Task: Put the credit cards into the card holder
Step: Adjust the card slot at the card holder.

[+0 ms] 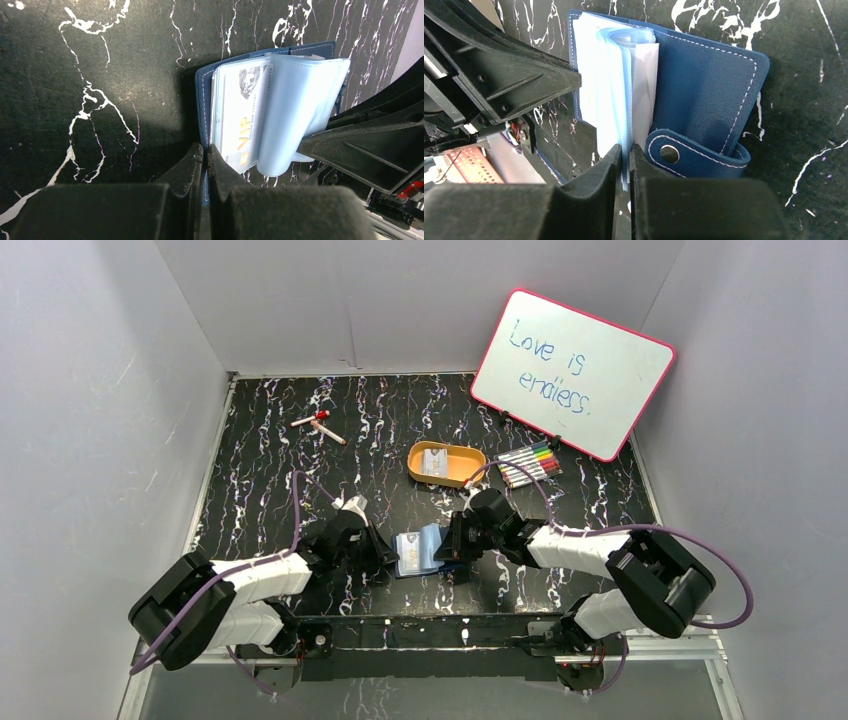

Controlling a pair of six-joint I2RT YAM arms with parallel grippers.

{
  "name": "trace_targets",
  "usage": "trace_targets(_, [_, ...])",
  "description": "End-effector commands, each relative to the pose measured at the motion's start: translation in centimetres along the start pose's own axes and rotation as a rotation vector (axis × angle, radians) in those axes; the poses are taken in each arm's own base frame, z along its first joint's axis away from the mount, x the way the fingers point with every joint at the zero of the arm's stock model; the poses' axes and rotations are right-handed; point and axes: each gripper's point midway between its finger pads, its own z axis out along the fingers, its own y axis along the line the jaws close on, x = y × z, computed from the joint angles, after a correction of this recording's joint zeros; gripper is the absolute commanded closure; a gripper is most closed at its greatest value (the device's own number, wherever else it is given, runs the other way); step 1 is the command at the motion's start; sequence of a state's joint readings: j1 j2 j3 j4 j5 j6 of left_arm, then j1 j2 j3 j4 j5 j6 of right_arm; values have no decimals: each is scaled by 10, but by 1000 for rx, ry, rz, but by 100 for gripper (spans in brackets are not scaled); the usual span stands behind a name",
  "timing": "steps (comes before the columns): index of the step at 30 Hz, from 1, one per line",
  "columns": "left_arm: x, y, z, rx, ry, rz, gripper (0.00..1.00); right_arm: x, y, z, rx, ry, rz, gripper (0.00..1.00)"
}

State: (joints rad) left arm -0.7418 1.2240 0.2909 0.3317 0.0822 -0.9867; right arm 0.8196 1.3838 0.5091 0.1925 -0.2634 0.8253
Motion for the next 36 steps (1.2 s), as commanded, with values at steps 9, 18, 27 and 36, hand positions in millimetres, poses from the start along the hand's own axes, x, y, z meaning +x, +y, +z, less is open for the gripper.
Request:
trace_targets(9, [-21, -12, -21, -60, -36, 100, 70, -15, 20, -8, -56, -60, -18, 100])
trace_targets(18, [-45, -41, -45, -3, -103, 219, 35, -15, 21, -9, -41, -54, 13, 100])
trace_targets(27, [-18, -83, -24, 153, 69, 269, 37, -19, 23, -5, -39, -51, 13, 100])
trace_targets(36, [-5, -82, -2, 113, 125, 302, 37, -19, 27, -5, -48, -45, 5, 100])
